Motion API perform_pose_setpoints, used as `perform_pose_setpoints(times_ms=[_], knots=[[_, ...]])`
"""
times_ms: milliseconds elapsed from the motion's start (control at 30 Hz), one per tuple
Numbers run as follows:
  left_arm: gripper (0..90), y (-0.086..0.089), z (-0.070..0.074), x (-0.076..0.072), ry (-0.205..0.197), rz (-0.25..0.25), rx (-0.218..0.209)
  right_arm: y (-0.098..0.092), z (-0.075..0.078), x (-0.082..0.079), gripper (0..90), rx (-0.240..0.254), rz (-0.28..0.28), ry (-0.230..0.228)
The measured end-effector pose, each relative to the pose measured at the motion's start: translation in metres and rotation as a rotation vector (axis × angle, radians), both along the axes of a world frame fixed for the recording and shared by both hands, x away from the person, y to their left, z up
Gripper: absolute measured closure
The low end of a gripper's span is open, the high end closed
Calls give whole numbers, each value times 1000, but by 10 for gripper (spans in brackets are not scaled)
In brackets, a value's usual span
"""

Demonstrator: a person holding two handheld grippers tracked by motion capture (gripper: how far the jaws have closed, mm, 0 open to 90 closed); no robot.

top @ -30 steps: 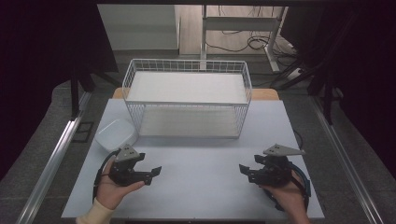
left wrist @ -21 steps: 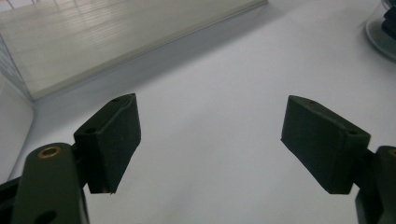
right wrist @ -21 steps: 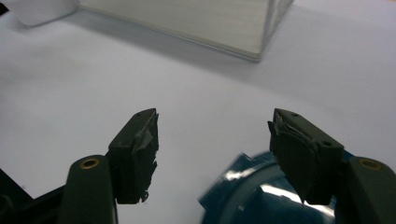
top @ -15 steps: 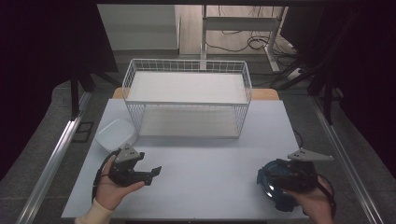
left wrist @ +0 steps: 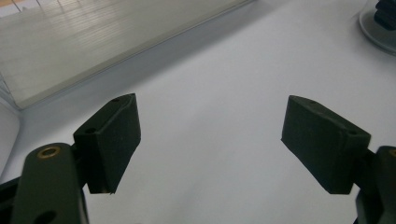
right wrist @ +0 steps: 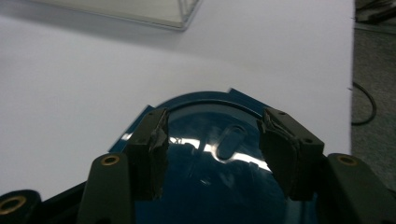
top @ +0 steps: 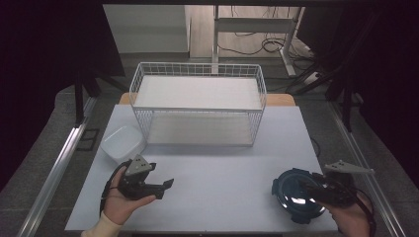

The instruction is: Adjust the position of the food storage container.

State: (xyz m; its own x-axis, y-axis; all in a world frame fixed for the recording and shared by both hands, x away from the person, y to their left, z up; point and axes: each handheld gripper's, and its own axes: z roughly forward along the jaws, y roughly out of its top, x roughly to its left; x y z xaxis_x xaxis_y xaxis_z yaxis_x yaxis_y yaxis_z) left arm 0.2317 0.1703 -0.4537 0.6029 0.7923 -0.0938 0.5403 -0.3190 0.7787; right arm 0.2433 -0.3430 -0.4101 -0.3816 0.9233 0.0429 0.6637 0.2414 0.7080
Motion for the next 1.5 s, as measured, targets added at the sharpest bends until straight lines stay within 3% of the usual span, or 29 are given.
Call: perform_pose_setpoints(times_ms=[267, 433, 533, 633, 700, 833, 1167, 1500], knots=[[194, -1, -4, 2, 13, 2, 8, -29, -7, -2, 555, -50, -95, 33], [194, -2, -5, 2, 20, 0, 13, -48, -13, -4, 713, -45, -159, 60], [193, -1, -5, 2, 21, 2, 12, -61, -18, -6, 826, -86, -210, 99], [192, -1, -5, 3, 22, 2, 13, -69, -23, -8, 886, -100, -235, 128], [192, -1, -5, 3, 26, 1, 17, -71, -25, -8, 892, -104, -237, 138], [189, -2, -6, 3, 31, -2, 22, -75, -37, -7, 895, -129, -232, 209], [187, -1, -7, 4, 31, 5, 26, -65, -51, -9, 895, -119, -171, 274], [187, -2, -7, 3, 28, 10, 26, -60, -53, -10, 898, -133, -147, 299]])
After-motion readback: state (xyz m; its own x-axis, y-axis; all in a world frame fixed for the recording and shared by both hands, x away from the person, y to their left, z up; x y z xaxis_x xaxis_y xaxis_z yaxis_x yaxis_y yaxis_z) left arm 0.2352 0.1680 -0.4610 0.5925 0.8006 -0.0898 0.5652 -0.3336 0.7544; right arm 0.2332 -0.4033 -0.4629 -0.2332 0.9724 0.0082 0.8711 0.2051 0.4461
